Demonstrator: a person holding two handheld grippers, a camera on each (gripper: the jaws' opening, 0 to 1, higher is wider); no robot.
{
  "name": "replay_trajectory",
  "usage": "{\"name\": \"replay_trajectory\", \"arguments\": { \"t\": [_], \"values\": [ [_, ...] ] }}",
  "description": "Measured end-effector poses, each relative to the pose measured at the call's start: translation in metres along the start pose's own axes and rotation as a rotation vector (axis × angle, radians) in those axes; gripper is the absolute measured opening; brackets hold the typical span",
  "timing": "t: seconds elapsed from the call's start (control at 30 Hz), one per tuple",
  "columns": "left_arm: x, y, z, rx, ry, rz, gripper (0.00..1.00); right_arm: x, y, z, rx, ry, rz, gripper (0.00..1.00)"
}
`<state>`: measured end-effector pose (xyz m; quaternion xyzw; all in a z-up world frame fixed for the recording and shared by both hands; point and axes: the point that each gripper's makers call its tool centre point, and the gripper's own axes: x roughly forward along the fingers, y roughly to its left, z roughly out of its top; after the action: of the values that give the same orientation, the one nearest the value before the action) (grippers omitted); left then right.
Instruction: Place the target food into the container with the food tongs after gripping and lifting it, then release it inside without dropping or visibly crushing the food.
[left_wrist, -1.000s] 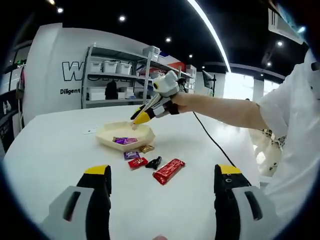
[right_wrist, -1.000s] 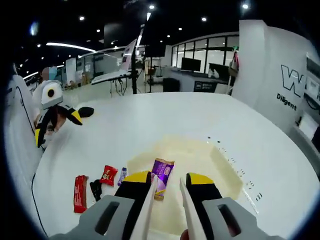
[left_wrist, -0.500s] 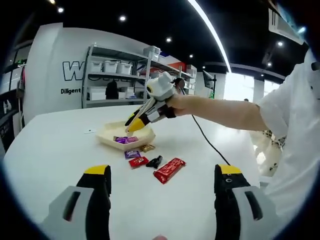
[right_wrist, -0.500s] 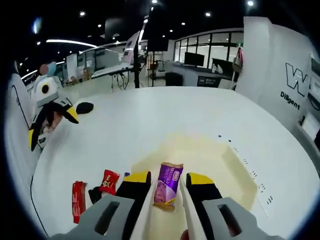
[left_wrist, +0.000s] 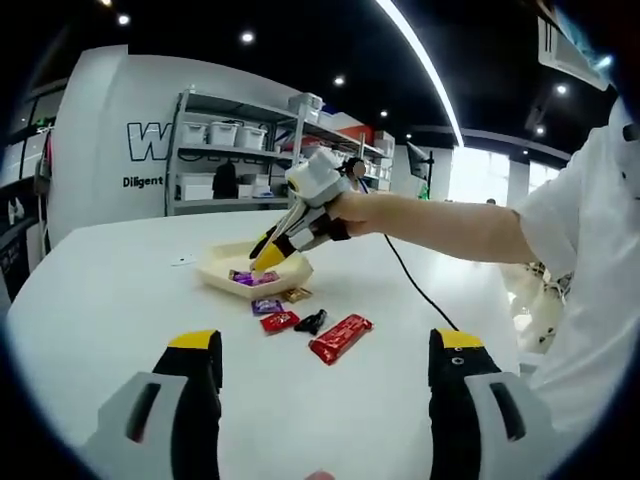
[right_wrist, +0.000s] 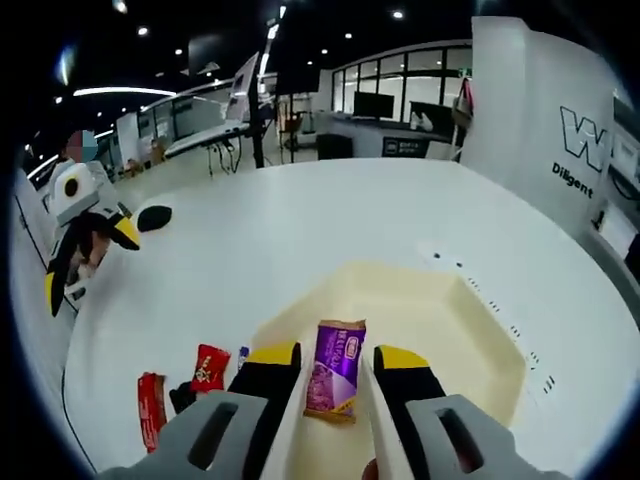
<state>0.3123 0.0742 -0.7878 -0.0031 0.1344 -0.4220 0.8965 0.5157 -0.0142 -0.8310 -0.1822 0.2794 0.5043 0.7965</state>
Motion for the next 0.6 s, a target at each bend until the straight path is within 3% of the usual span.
{"name": "replay_trajectory", "arguments": {
  "t": [0.6],
  "values": [
    [-0.0011,0.0006,-0.0012,-0.002,-0.001,0.002,0.83,0.0062,0.0010,-0.0066,-0.036,0.059,0.026,0.22]
  ]
}}
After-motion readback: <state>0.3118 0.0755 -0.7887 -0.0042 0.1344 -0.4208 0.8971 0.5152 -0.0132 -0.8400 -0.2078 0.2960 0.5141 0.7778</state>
